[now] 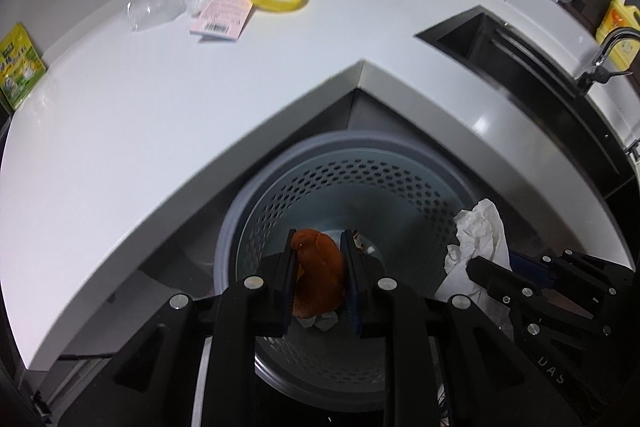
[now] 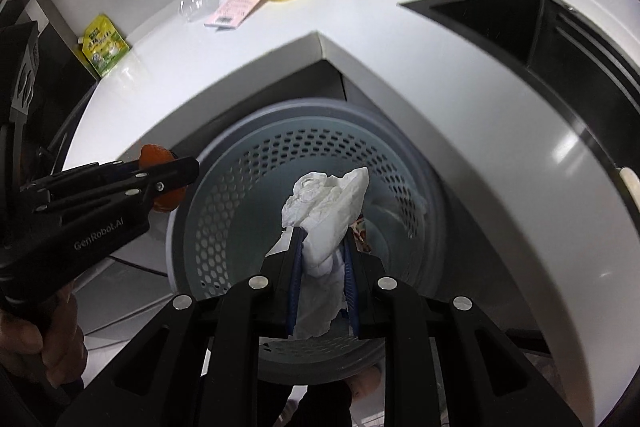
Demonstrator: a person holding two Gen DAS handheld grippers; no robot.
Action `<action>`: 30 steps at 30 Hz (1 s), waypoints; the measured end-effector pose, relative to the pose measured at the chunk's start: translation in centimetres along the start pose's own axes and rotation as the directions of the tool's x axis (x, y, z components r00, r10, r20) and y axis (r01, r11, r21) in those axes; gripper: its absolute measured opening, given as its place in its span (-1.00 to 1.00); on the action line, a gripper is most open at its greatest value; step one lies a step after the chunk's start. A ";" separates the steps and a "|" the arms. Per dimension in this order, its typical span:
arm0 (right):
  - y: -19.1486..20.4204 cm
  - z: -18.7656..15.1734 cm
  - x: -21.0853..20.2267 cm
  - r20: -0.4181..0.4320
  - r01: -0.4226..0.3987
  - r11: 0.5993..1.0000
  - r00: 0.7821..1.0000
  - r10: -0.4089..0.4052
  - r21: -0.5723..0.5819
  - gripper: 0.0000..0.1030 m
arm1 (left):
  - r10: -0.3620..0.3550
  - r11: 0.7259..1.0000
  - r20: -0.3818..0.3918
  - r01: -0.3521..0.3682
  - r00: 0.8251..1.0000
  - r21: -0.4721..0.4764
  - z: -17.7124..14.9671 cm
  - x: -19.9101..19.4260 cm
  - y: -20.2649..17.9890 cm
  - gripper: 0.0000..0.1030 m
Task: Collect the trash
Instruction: 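Carry tissue and orange peel over the basket and open both tools to drop them, then move both tools back up to the counter toward the yellow container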
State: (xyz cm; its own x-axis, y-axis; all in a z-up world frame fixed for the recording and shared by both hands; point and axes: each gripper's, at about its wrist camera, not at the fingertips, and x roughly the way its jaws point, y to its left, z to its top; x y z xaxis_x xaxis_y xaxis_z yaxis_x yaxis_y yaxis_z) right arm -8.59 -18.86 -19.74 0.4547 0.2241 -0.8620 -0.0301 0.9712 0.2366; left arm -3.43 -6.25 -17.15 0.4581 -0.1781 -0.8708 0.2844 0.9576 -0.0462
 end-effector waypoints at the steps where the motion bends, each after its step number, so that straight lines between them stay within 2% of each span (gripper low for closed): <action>1: -0.1 0.0 0.4 -0.006 -0.005 1.000 1.000 0.005 0.004 -0.64 | 0.006 1.000 -0.005 -0.006 1.000 -0.003 -0.2 0.4 0.0 -0.59; 9: -0.5 -0.1 2.7 -0.027 -0.024 0.999 0.999 0.025 0.024 -0.64 | 0.042 0.999 -0.048 -0.044 0.998 -0.025 -1.0 3.4 0.2 -0.59; 16: -0.9 0.3 4.0 -0.052 -0.028 0.999 0.998 0.030 0.036 -0.61 | 0.050 0.998 -0.066 -0.052 0.997 -0.040 -1.2 4.6 0.6 -0.49; 19: -0.9 0.5 3.8 -0.040 -0.019 0.999 0.999 0.020 0.031 -0.44 | 0.062 0.997 -0.066 -0.065 0.996 -0.040 -1.2 4.5 0.6 -0.37; 21: -1.0 0.4 3.7 -0.039 -0.016 0.999 0.999 0.017 0.032 -0.44 | 0.066 0.997 -0.067 -0.069 0.996 -0.042 -1.1 4.5 0.6 -0.23; 23: -1.2 0.4 3.8 -0.043 -0.014 0.999 0.999 0.015 0.038 -0.42 | 0.073 0.996 -0.063 -0.076 0.995 -0.047 -1.1 4.3 0.7 0.14; 30: -1.5 0.2 3.2 -0.039 -0.012 0.999 0.999 0.014 0.048 -0.37 | 0.081 0.995 -0.053 -0.084 0.995 -0.053 -1.0 3.5 1.1 0.15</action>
State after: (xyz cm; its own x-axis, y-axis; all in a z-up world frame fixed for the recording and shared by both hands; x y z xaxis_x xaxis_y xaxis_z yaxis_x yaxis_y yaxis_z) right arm -6.88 -19.60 -22.80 0.4189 0.2408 -0.8755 0.0070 0.9633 0.2683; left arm -2.31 -5.57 -20.76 0.4346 -0.0880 -0.8963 0.2000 0.9798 0.0008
